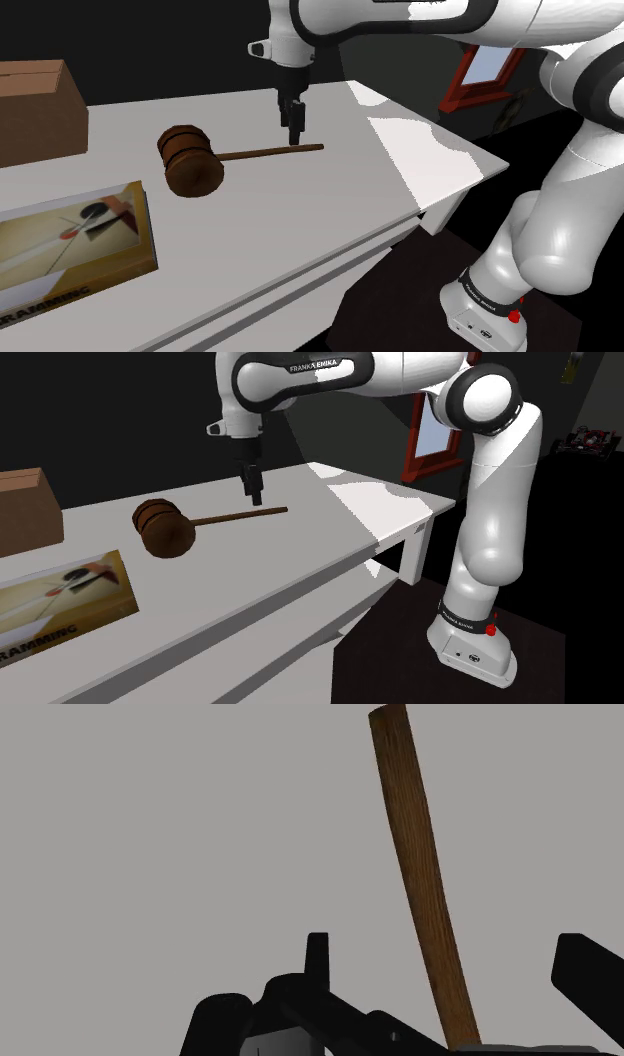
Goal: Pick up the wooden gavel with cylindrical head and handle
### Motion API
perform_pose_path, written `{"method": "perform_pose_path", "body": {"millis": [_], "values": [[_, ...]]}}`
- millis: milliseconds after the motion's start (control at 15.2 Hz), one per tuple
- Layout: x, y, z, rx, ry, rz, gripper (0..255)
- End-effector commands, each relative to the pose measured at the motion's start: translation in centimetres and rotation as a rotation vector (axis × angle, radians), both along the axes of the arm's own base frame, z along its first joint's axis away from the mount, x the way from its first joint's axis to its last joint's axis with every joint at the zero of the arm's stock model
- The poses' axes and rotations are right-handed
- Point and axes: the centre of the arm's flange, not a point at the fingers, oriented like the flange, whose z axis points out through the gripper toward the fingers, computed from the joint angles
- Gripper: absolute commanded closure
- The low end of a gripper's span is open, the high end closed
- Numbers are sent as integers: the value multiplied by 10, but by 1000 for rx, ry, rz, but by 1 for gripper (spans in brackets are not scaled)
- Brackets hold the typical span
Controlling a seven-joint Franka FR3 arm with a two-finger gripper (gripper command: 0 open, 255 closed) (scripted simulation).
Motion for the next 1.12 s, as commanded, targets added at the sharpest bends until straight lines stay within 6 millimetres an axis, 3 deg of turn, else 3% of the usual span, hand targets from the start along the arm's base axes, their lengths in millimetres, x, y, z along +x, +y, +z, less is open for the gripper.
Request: {"method": "perform_pose_path", "body": {"millis": [0, 330, 858, 990, 1056], "values": [[3, 25, 6, 12, -9, 76, 0], [0, 86, 17, 39, -31, 261, 0], [-1, 87, -23, 39, -31, 263, 0], [-1, 87, -23, 39, -31, 263, 0], [-1, 87, -23, 39, -31, 263, 255]]}}
